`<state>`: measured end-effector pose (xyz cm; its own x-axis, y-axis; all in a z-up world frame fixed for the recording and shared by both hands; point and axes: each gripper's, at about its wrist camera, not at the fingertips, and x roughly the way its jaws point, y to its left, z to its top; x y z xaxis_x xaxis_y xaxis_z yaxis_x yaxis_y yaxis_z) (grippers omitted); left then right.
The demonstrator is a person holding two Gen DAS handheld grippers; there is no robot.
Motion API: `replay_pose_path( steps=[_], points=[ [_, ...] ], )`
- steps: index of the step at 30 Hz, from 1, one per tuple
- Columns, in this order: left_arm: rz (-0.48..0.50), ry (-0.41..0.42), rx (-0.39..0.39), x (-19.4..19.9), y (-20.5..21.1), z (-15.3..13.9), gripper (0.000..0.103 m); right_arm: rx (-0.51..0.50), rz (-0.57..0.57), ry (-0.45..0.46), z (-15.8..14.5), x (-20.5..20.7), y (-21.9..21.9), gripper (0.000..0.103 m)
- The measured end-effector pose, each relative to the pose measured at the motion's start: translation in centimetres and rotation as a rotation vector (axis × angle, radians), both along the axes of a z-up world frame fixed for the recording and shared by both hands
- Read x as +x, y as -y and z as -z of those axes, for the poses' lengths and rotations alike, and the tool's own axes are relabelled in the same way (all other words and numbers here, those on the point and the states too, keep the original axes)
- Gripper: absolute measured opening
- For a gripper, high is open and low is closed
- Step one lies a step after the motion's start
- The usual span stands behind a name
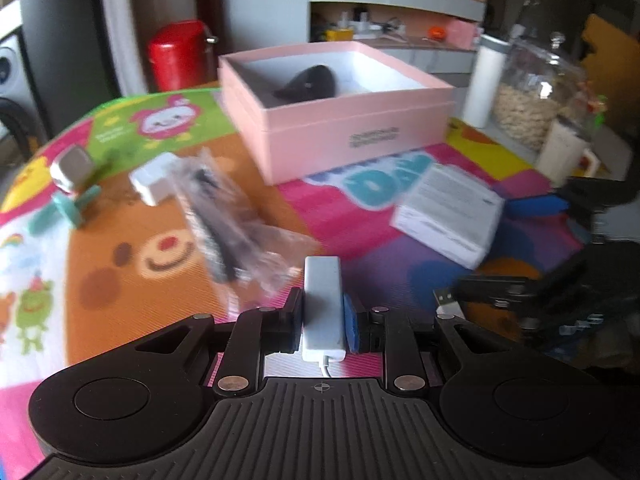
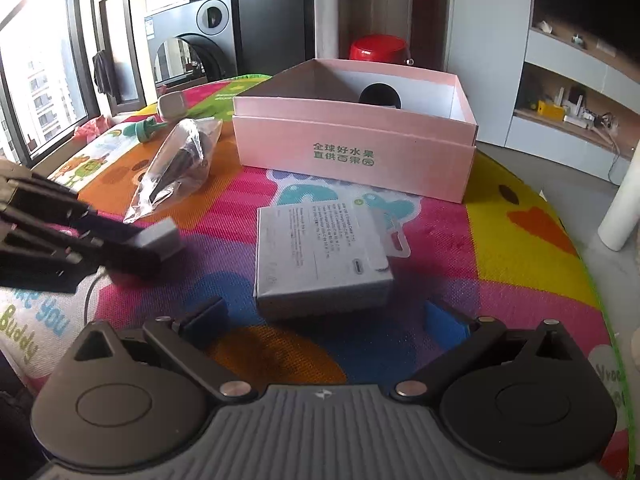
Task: Organize rigid objects
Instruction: 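Carry the white charger and card box toward the pink box with both tools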
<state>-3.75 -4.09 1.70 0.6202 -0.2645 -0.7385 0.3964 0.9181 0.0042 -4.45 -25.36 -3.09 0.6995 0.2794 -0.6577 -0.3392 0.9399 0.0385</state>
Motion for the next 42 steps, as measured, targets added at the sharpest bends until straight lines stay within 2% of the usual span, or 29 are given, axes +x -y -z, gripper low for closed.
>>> replay_pose_path(
  steps=[4,6,7,9,10,12,14,17,21,22,24,26,29,31,33,35,38,39,42],
  points=[
    [-0.082,0.018,0.022,1.1,-1.9,0.0,0.025,-0.033,-0.004,-0.006,-0.8,0.3,0.3,0.091],
    [-0.143,0.038,0.045,1.5,-2.9,0.0,0.025,-0.116,0.032,0.024,-0.9,0.6,0.5,0.091],
    [-0.165,0.033,0.03,1.6,-3.6,0.0,0.025,-0.163,0.078,0.055,-0.9,0.6,0.5,0.091],
    [-0.146,0.001,-0.048,1.4,-4.5,-0.1,0.025,-0.235,0.166,0.118,-1.1,0.6,0.6,0.088],
    [-0.115,-0.018,-0.088,1.1,-4.6,-0.2,0.025,-0.215,0.166,0.124,-1.2,0.4,0.8,0.088],
    [-0.054,-0.036,-0.13,0.1,-3.9,-0.1,0.025,-0.096,0.135,0.082,-1.6,0.2,1.4,0.088],
    [-0.02,-0.014,-0.097,-0.7,-2.7,0.0,0.025,0.026,0.132,0.034,-1.8,0.6,1.6,0.088],
    [-0.002,0.018,-0.032,-1.3,-1.3,0.1,0.025,0.128,0.219,-0.009,-1.8,2.5,1.7,0.088],
    [0.011,0.028,-0.018,-1.6,-1.1,0.3,0.025,0.164,0.302,-0.059,-1.4,6.3,1.1,0.089],
    [0.011,0.024,-0.023,-1.6,-1.3,0.3,0.025,0.167,0.319,-0.059,-1.3,7.0,0.8,0.094],
    [0.011,0.015,-0.025,-1.8,-1.4,0.2,0.025,0.144,0.326,-0.052,-1.1,7.6,0.0,0.094],
    [0.013,0.019,-0.006,-2.1,-1.2,0.2,0.025,0.077,0.285,-0.005,-1.3,7.1,-1.0,0.092],
    [0.014,0.029,0.022,-2.3,-0.7,0.2,0.025,-0.004,0.201,0.06,-1.7,5.2,-1.7,0.08],
    [0.012,0.029,0.025,-2.2,-0.7,0.2,0.025,0.002,0.148,0.084,-2.2,3.9,-1.5,0.054],
    [0.01,0.029,0.02,-2.2,-0.8,0.2,0.025,0.004,0.051,0.091,-2.6,2.6,-1.2,0.048],
    [0.007,0.03,0.013,-2.2,-0.9,0.3,0.025,-0.04,0.023,0.105,-2.5,1.6,-1.2,0.048],
    [0.0,0.034,0.007,-2.3,-0.9,0.3,0.025,-0.171,0.119,0.147,-1.7,0.9,-1.5,0.053],
    [-0.002,0.035,0.007,-2.3,-0.9,0.3,0.025,-0.186,0.145,0.162,-1.6,0.9,-1.5,0.057],
    [-0.006,0.039,-0.001,-2.2,-0.9,0.3,0.025,-0.077,0.104,0.176,-2.1,0.3,-1.6,0.073]
  ],
)
